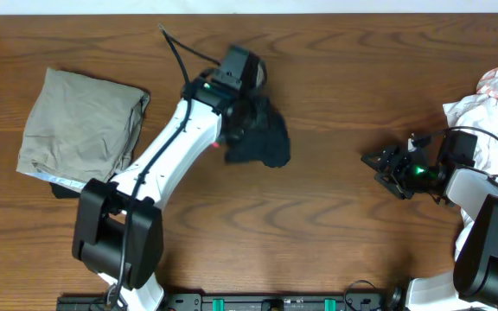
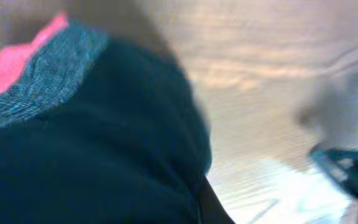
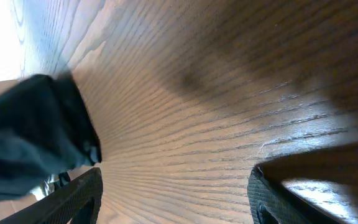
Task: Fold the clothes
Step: 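Carry the leggings back right to table center with the left gripper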
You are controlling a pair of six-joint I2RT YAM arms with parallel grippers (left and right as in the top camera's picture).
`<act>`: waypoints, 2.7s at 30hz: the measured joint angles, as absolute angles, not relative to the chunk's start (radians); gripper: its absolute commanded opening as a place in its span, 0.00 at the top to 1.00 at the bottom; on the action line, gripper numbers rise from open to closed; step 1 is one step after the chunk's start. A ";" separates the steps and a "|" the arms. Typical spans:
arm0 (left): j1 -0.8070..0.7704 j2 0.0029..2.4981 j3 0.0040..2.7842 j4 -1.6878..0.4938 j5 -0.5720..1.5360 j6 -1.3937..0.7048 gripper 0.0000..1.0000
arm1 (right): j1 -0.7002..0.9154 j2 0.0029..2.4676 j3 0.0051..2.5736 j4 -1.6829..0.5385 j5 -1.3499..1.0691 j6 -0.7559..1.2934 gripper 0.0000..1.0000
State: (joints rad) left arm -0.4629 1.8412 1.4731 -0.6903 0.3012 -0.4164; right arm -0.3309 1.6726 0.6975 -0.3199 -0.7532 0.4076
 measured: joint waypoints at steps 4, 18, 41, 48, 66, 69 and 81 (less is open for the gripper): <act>-0.468 1.853 1.420 -0.665 0.287 -0.414 0.94 | -0.331 1.673 0.698 -0.321 -0.753 0.407 0.26; -0.480 1.844 1.414 -0.225 0.410 -0.458 0.94 | -0.331 1.673 0.697 -0.322 -0.756 0.405 0.26; -0.599 1.877 1.414 -0.203 0.432 -0.493 0.94 | -0.332 1.673 0.697 -0.323 -0.758 0.401 0.25; -0.594 1.955 1.414 -0.371 0.308 -0.450 0.94 | -0.332 1.673 0.697 -0.326 -0.759 0.400 0.25; -0.551 1.956 1.414 -0.474 0.157 -0.363 0.59 | -0.332 1.673 0.697 -0.329 -0.761 0.400 0.24; -0.551 1.956 1.414 -0.485 0.156 -0.337 0.53 | -0.332 1.673 0.697 -0.330 -0.773 0.373 0.23; -0.532 1.850 1.414 -0.548 0.150 -0.191 0.41 | -0.337 1.682 0.683 -0.338 -0.853 0.216 0.22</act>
